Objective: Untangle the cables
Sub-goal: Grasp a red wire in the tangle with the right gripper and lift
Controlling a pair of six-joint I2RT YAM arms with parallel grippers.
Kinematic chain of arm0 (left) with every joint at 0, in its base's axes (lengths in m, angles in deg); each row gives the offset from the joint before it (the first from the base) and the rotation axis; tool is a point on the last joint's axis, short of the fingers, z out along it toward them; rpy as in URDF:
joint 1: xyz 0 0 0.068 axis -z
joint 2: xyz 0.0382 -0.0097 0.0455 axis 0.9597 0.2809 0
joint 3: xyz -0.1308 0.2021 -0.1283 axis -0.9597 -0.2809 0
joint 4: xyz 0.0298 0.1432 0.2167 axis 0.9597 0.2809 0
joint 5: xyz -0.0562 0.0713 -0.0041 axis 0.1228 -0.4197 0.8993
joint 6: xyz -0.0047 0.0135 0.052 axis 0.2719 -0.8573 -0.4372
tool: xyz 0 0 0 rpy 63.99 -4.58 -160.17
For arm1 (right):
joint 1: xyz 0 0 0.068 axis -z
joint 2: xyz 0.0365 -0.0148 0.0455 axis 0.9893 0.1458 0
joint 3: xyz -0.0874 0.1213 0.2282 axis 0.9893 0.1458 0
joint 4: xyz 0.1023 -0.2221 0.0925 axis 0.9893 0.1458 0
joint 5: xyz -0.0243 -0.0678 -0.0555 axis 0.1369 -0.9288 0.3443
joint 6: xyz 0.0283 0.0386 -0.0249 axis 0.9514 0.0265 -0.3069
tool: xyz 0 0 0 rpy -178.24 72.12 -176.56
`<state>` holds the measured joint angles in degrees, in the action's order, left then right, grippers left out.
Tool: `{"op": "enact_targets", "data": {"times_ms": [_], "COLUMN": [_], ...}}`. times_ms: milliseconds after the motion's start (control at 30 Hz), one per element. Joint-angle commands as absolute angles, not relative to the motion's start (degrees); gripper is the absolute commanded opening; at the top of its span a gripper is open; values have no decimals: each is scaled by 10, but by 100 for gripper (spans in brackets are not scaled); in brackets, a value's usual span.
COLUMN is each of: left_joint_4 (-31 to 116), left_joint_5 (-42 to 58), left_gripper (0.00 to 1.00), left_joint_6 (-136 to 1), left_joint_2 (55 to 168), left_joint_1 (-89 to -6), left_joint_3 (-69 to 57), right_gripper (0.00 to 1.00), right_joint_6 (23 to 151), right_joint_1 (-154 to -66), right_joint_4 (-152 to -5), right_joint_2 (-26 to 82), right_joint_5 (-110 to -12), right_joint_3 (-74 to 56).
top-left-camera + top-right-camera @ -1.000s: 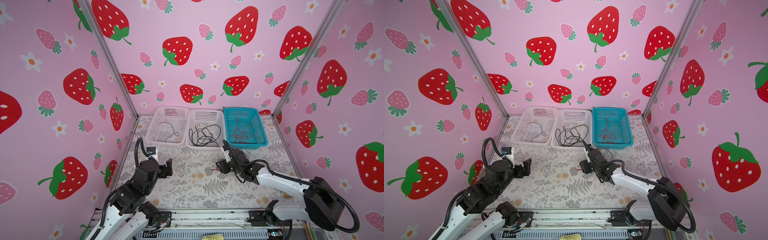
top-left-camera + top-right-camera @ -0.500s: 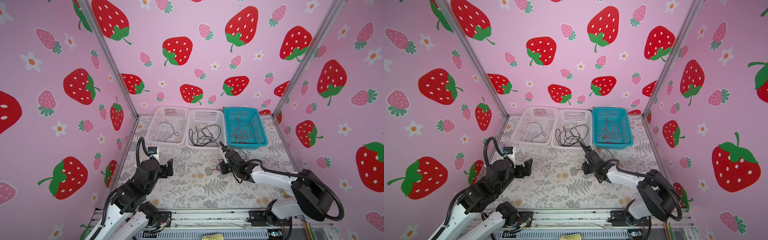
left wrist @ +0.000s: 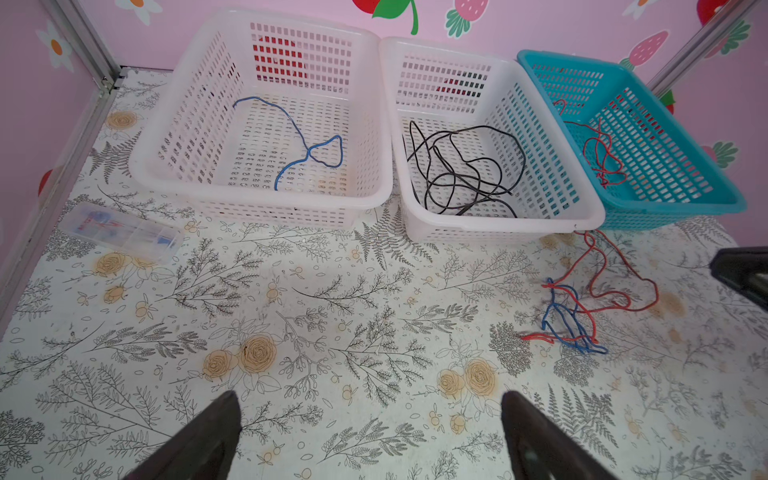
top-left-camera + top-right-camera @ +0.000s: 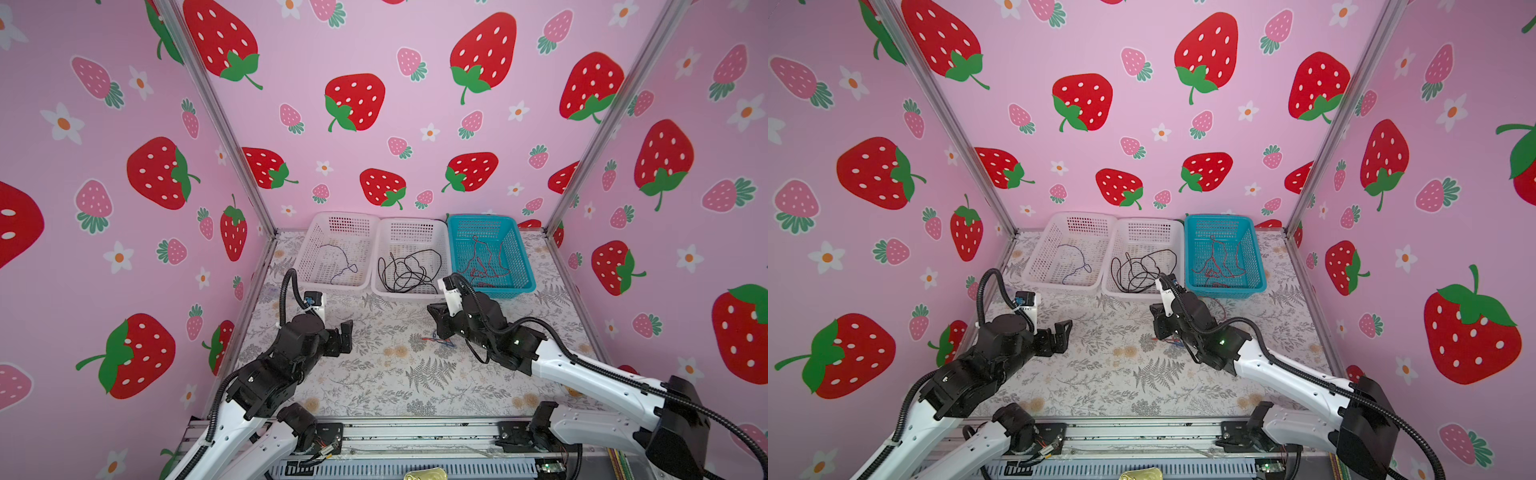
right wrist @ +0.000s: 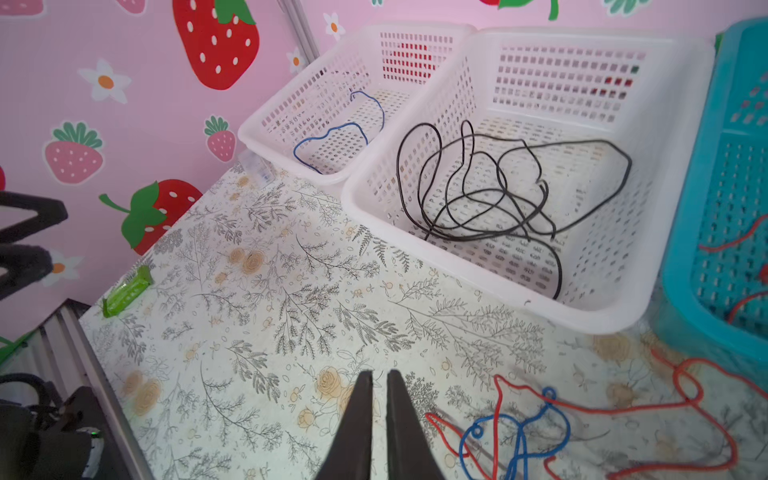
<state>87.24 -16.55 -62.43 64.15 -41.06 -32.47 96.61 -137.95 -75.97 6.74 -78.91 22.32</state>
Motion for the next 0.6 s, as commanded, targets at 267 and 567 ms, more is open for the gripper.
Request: {"op": "enact_targets", "data": {"times_ms": [267, 567], "left_joint_4": [877, 876], "left_joint_5": [-146, -144], "left_gripper": [99, 99], "left_joint_6": [-621, -622], "left_joint_2": [656, 652], "left_joint_1": [-412, -412], "left_joint_3": [-310, -311], "right_gripper": [40, 37], "right_joint_6": [981, 982], "right_joint_1": [-1375, -1352], "right_joint_4": [-746, -778], "right_joint_2": [142, 216], "right_joint_5": [-846, -865], "right_joint_3": [285, 294]}}
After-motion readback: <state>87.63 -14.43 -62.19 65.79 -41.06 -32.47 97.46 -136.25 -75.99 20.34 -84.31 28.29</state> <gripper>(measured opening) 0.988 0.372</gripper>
